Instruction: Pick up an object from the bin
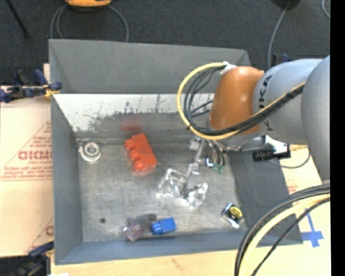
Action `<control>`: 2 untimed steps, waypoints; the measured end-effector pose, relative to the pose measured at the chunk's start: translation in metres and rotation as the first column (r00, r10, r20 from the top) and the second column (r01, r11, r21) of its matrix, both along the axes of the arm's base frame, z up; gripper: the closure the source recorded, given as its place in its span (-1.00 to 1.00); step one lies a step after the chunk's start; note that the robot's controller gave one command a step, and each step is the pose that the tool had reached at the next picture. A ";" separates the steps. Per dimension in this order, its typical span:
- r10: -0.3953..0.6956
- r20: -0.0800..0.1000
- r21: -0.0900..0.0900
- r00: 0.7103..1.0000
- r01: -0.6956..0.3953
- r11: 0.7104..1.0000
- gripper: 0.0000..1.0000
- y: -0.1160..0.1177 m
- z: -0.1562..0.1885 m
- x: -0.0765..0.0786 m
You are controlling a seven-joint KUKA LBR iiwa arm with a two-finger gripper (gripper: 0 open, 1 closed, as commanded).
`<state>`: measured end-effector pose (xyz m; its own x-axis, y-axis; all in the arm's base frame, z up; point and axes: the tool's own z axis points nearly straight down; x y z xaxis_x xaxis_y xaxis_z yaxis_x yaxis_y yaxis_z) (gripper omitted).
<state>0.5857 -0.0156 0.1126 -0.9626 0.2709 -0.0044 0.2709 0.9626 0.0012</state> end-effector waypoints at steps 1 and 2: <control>-0.003 -0.006 0.000 1.000 0.003 1.000 -1.00 0.020 -0.013 -0.035; -0.084 0.007 0.001 0.996 0.084 0.996 -1.00 0.028 -0.039 -0.034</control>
Offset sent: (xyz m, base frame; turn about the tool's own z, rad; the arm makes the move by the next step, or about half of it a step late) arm -0.0338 0.0202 -0.0126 0.0074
